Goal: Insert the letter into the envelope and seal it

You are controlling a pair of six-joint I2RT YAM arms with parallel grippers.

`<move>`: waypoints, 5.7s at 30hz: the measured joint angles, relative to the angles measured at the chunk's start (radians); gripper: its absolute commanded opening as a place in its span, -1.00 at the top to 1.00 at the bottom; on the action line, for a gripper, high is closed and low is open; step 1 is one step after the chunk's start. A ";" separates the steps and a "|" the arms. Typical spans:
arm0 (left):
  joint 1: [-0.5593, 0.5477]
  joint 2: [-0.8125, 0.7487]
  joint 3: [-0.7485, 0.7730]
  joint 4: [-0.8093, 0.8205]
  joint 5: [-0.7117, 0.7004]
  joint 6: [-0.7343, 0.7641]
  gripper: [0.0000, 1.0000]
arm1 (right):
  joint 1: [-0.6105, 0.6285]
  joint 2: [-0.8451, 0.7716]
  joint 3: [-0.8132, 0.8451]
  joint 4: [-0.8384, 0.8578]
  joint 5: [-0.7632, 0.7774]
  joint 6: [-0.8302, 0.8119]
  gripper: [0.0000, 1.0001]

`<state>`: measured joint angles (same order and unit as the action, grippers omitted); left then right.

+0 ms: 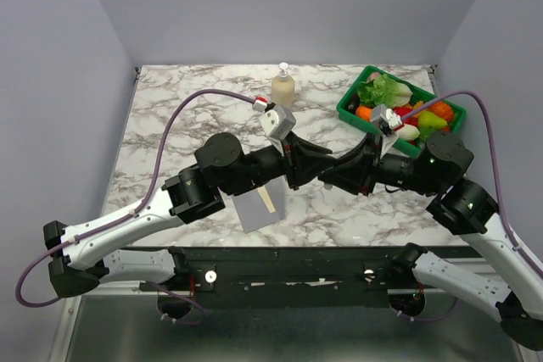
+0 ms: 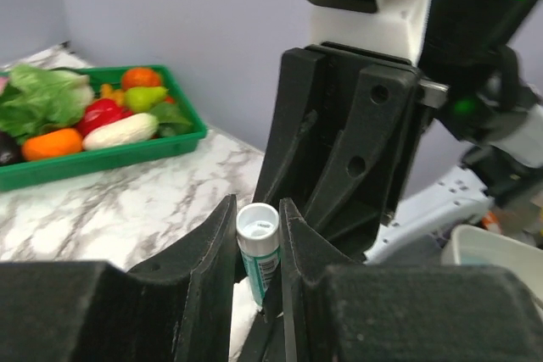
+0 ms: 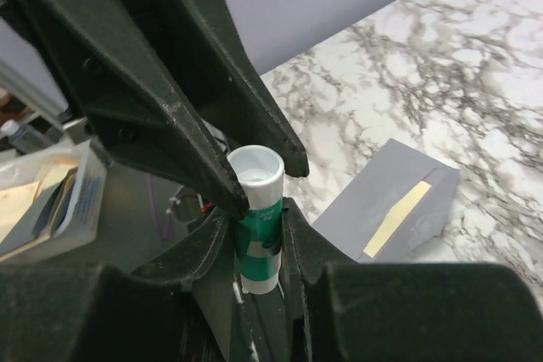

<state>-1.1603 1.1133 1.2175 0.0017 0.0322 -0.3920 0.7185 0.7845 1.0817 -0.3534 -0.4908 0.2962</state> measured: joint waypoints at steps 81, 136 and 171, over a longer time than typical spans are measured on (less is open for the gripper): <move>0.029 0.005 -0.035 0.090 0.097 -0.087 1.00 | 0.000 -0.039 -0.001 -0.008 -0.004 0.024 0.99; 0.188 -0.082 -0.137 0.098 0.040 -0.151 -0.65 | -0.002 -0.221 -0.193 0.069 0.396 0.523 0.99; 0.428 -0.291 -0.903 0.300 -0.109 -0.087 -0.68 | -0.002 0.365 -0.423 0.643 0.077 0.047 0.99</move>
<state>-0.7322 0.8227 0.3149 0.3016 -0.0772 -0.4789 0.7162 1.1500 0.6582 0.2897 -0.4133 0.3435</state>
